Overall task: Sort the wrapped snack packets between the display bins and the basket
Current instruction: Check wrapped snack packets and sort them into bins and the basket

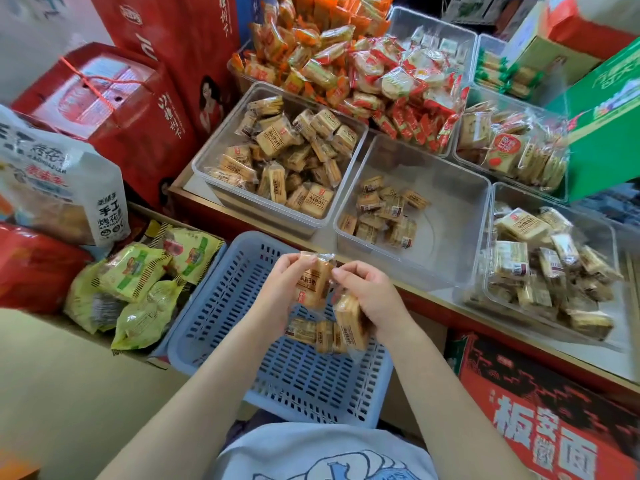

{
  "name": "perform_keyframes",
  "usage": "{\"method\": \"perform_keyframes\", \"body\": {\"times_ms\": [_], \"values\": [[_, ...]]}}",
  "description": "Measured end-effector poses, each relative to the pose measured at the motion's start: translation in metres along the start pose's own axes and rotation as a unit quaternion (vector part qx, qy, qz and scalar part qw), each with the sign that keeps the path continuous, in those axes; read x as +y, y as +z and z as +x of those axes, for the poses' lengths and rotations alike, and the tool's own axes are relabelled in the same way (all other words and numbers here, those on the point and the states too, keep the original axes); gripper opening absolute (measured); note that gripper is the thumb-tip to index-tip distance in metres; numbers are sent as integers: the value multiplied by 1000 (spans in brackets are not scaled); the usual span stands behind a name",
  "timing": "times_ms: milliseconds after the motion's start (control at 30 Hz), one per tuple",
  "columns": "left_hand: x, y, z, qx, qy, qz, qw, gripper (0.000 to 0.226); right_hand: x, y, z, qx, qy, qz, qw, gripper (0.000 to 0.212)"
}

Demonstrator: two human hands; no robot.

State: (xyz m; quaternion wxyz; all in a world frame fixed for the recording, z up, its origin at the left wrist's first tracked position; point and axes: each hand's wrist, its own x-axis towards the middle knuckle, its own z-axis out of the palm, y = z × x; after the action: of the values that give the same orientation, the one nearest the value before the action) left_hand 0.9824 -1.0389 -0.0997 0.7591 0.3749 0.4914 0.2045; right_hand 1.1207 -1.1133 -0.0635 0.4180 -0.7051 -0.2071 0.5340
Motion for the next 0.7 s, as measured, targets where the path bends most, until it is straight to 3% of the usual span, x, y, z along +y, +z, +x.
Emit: {"method": "perform_keyframes", "body": {"times_ms": [233,367,467,700], "values": [[-8,-12,-6,-4,-52,-94,994,27,7,9,-7,-37,-38,-16,998,10],[-17,-18,-6,-44,-45,-55,996,29,15,15,-4,-30,-42,13,999,3],[-19,-26,-8,-72,-98,-57,991,28,21,15,-2,-30,-44,17,998,17],[-24,-47,4,-173,-102,86,976,53,41,16,12,-21,-22,-18,999,6]]}}
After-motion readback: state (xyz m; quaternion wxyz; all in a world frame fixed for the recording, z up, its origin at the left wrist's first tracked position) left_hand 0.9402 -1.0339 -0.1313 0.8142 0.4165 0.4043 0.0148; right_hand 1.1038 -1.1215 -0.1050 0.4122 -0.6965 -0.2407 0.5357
